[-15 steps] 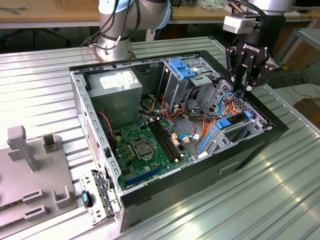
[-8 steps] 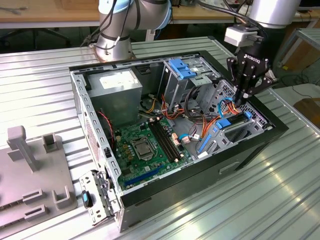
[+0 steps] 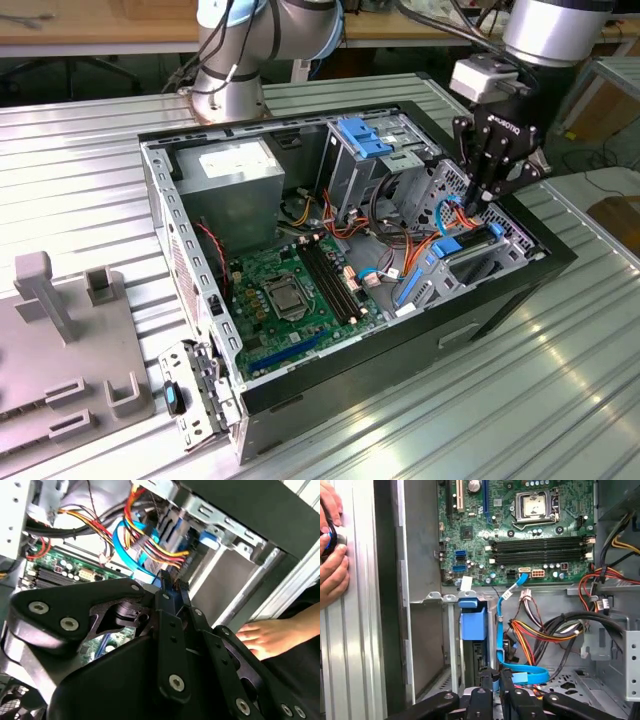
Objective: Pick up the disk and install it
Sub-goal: 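Insert the second disk wire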
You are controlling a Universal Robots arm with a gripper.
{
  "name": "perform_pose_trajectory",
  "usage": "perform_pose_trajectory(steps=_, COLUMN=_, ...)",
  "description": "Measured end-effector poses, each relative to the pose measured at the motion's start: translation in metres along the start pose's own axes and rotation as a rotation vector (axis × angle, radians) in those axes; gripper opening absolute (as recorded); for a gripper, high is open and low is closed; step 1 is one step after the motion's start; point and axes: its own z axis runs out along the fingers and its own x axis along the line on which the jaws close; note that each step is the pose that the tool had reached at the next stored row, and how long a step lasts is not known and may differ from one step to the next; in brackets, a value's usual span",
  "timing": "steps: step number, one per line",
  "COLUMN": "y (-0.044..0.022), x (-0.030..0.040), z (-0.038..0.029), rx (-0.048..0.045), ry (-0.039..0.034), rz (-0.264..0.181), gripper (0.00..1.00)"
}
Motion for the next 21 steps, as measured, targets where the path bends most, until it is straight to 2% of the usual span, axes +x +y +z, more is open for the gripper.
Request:
perform_pose_trajectory(steps=4, y=0.0011, x=0.011, z=0.0023, rx=0.0001, ry=-0.0002, rz=0.0, gripper=0.2)
perform_pose_trajectory(steps=6, y=0.0012, x=0.0132, z=0.0038, rx=0.0, ry=-0.0001, rz=0.0, gripper=0.2)
perform_pose_trajectory(steps=7, y=0.0012, x=0.0134, z=0.0049, rx=0.0001, ry=-0.0005, rz=0.0, gripper=0.2)
perform_pose_trajectory(steps=11, y=0.0014, x=0.0129, z=0.0089, rx=-0.0003, ry=-0.0116, rz=0.0, gripper=0.2)
perform_pose_trajectory(steps=14, y=0.0015, x=0.0122, z=0.0129, rx=-0.0005, ry=-0.0162, rz=0.0, gripper=0.2)
perform_pose_trajectory(steps=17, y=0.0009, x=0.011, z=0.0176, rx=-0.0011, ry=-0.0161, rz=0.0, gripper=0.2)
perform_pose_trajectory(steps=21, y=0.0006, x=0.0106, z=0.0186, rx=-0.0014, ry=-0.0168, rz=0.0, gripper=0.2)
